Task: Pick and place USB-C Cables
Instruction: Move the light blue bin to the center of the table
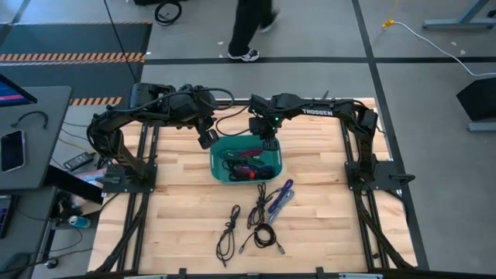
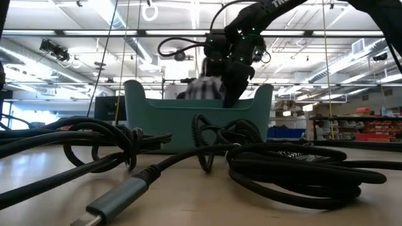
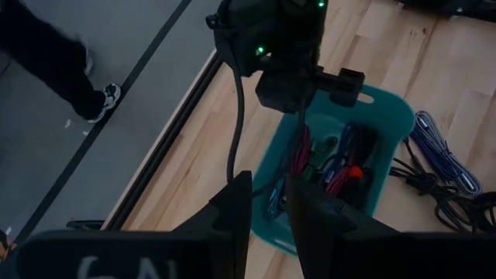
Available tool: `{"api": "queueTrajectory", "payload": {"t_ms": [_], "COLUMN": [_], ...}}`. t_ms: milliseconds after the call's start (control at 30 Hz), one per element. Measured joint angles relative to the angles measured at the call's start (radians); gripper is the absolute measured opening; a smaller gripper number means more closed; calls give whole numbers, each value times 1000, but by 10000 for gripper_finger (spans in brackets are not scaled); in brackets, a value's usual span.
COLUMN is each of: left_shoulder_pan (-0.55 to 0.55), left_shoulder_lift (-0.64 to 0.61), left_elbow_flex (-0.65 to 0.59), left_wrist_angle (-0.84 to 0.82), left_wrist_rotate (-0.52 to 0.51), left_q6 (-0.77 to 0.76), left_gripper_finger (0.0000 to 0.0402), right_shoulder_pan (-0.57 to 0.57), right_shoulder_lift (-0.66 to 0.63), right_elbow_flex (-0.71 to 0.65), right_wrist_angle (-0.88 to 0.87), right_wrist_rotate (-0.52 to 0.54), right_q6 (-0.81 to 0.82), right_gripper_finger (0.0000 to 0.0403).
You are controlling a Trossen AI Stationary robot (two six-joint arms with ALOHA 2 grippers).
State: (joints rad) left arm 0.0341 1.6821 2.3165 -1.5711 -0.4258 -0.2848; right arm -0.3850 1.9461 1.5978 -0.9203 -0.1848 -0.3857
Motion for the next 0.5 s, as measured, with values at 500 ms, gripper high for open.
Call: {"api": "queueTrajectory", "payload": {"t_ms": [500], "left_shoulder_pan": [0], "left_shoulder_lift": [0], "left_elbow_flex": [0], "left_wrist_angle": [0], "left_wrist_rotate": [0], "left_q6": [8], "left_gripper_finger": [89], "right_shoulder_pan": [15], "right_shoulder_lift": [-6], "right_elbow_flex": [-40], "right_wrist_angle": [21], "right_wrist_rotate": [4], "right_q6": [73], "right_gripper_finger": [5]}}
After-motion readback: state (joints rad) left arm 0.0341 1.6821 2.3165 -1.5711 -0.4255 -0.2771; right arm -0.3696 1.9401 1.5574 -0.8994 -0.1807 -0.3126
